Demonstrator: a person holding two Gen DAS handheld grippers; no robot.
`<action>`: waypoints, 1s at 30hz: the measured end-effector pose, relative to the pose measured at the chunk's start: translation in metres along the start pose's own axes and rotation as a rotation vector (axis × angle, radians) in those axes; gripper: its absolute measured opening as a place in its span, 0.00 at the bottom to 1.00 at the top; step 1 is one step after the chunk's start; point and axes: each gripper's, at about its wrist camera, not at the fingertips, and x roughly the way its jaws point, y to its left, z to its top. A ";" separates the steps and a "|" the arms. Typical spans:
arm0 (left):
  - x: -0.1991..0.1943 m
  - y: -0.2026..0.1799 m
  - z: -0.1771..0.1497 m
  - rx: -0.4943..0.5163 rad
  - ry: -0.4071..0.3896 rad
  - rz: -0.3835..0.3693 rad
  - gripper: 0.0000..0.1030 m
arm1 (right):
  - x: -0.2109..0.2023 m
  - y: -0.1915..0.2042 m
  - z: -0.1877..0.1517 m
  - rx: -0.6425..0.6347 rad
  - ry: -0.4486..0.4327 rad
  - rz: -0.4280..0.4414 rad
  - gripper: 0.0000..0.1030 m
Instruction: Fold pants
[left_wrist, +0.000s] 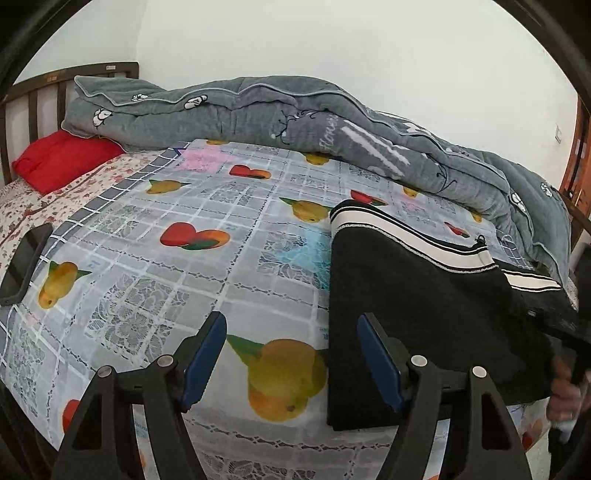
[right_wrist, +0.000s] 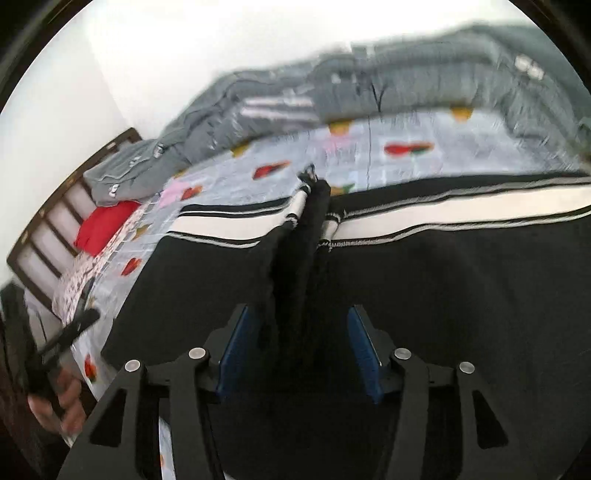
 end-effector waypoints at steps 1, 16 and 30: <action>0.000 0.001 0.000 0.004 -0.001 0.004 0.70 | 0.009 -0.001 0.004 0.024 0.019 0.008 0.52; 0.001 -0.006 0.000 0.022 0.023 -0.024 0.70 | -0.010 -0.020 -0.018 -0.022 -0.022 -0.038 0.19; 0.028 -0.057 -0.028 0.129 0.138 -0.031 0.72 | -0.064 -0.015 -0.066 -0.122 -0.088 -0.107 0.37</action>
